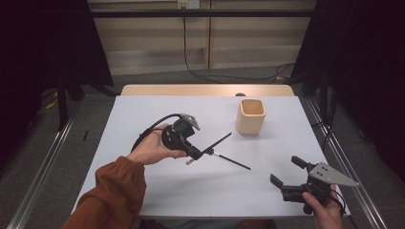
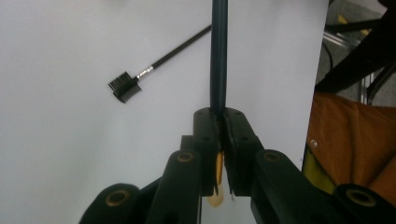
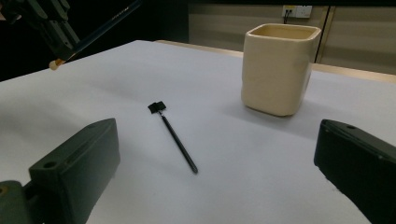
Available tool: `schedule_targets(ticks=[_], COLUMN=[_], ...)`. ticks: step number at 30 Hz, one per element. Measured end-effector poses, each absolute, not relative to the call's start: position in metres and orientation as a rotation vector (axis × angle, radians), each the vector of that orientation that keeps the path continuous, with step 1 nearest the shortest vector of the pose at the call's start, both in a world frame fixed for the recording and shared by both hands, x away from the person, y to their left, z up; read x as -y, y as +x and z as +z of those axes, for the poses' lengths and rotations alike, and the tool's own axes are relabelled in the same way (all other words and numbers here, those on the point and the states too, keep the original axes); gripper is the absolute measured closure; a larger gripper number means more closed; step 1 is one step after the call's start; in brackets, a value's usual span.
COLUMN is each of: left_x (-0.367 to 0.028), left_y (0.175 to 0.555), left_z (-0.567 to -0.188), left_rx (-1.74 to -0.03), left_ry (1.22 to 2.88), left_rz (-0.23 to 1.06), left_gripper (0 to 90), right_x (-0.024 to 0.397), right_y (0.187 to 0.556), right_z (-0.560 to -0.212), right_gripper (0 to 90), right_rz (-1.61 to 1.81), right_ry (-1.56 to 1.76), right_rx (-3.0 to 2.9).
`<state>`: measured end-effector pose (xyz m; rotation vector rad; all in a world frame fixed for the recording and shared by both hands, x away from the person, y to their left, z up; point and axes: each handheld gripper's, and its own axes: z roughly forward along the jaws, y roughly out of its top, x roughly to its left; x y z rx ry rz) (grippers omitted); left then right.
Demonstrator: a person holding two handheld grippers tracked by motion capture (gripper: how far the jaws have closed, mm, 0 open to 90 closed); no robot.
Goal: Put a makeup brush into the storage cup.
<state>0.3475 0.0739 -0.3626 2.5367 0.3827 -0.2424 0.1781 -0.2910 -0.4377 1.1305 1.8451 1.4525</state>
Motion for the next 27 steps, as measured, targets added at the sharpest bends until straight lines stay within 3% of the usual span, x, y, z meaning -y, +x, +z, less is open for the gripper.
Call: schedule_targets(ticks=[13, 27], left_x=[-0.063, -0.064], left_y=[0.349, 0.346], left_z=[-0.368, -0.372], left_rx=[-0.350, -0.311], left_ry=[2.691, 2.689], left_rz=[-0.282, -0.314], left_gripper=[84.5, 84.5], right_x=[0.291, 0.290], right_y=[0.178, 0.179], right_z=[-0.438, -0.438], right_gripper=[0.0, 0.0], right_rz=[1.454, 1.464], right_ry=[1.124, 1.115], right_rx=[-1.851, -1.872])
